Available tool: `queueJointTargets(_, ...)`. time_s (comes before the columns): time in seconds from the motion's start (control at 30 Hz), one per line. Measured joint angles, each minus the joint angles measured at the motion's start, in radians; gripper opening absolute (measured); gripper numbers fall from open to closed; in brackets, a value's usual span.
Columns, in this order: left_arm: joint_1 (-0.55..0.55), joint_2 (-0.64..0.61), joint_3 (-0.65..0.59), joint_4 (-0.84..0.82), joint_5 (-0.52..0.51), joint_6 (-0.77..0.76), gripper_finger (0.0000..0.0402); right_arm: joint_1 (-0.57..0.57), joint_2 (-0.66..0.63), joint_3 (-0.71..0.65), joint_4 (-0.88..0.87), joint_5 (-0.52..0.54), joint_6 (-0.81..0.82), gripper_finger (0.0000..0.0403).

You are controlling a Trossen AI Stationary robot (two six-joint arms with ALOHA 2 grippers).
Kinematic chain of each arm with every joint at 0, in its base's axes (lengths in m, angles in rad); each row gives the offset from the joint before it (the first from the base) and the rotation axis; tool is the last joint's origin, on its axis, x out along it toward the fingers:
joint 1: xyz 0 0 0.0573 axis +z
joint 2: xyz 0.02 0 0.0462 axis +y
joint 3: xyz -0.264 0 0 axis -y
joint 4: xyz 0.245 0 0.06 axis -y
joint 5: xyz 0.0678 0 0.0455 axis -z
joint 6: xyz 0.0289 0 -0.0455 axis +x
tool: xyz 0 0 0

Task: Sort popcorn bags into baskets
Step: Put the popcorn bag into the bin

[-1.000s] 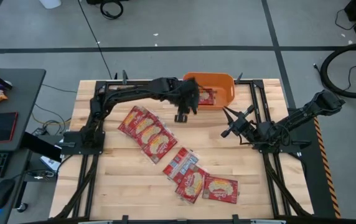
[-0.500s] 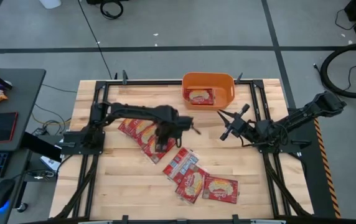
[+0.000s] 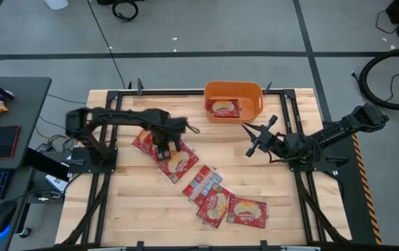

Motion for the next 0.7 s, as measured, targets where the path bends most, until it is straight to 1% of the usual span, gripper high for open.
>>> queueJointTargets(0.13,0.095,-0.054,-0.095,0.066,-0.023,-0.048,0.0137,-0.011,0.0,0.0,-0.002,-0.031,0.012,0.0048)
queueJointTargets(0.33,0.214,-0.066,-0.142,0.094,-0.014,-0.072,0.0137,-0.015,0.0,0.0,-0.002,-0.032,0.013,0.0048)
queueJointTargets(0.53,0.308,-0.065,-0.177,0.14,0.06,-0.07,0.0137,-0.015,0.0,0.0,-0.004,-0.044,0.021,0.0048)
queueJointTargets(0.63,0.34,-0.065,-0.208,0.175,0.144,-0.073,0.0137,-0.015,0.0,0.0,-0.006,-0.057,0.024,0.0048)
queueJointTargets(0.7,0.351,-0.065,-0.236,0.2,0.172,-0.076,0.0137,-0.015,0.0,0.0,-0.006,-0.059,0.024,0.0048)
